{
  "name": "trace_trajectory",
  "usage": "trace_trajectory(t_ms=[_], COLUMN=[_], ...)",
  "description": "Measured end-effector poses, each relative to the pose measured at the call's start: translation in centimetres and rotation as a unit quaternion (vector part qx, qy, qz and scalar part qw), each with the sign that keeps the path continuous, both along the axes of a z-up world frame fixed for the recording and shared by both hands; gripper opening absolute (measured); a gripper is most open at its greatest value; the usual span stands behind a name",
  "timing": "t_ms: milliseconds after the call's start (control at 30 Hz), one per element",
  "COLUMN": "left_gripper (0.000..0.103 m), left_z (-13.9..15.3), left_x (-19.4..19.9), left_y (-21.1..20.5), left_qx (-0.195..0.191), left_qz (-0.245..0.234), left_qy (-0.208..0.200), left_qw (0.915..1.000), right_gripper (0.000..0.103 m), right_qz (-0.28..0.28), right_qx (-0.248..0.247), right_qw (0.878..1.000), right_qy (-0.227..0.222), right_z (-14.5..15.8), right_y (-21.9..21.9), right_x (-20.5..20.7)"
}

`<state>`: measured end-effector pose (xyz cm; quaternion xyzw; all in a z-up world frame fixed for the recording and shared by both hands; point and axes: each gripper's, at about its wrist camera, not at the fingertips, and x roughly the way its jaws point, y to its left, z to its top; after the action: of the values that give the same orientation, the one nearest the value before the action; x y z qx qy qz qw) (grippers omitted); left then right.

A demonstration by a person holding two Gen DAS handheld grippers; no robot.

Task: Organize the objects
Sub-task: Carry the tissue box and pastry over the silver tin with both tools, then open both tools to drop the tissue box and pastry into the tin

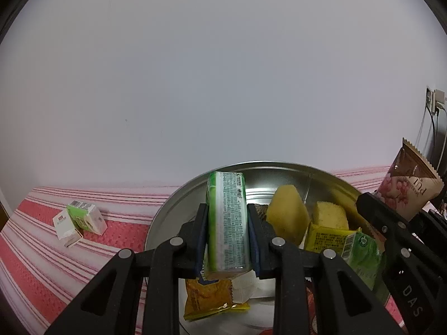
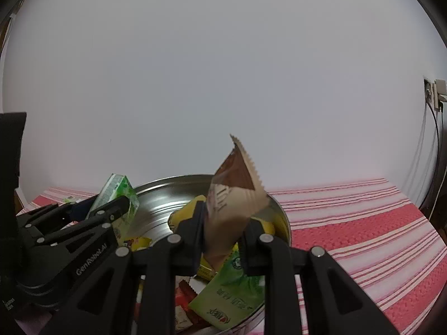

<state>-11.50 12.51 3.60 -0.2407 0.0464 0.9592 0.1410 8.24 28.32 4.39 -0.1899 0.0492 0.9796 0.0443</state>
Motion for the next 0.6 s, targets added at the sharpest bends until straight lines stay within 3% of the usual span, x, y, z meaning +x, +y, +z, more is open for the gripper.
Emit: trace_trajectory(t_ms=[467, 600], left_gripper=[0.028, 0.034], left_z=[-0.7, -0.8], left_x=[-0.2, -0.5], left_y=[-0.1, -0.5], left_qx=[-0.023, -0.003], left_qz=[0.014, 0.013], left_qy=[-0.023, -0.046], left_qw=[0.9994, 0.9988], right_gripper=[0.021, 0.021], right_qz=[0.024, 0.03], right_qx=[0.01, 0.012], right_qw=[0.999, 0.999], right_qy=[-0.026, -0.031], right_z=[-0.3, -0.6], right_y=[-0.9, -0.4], right_x=[-0.8, -1.3])
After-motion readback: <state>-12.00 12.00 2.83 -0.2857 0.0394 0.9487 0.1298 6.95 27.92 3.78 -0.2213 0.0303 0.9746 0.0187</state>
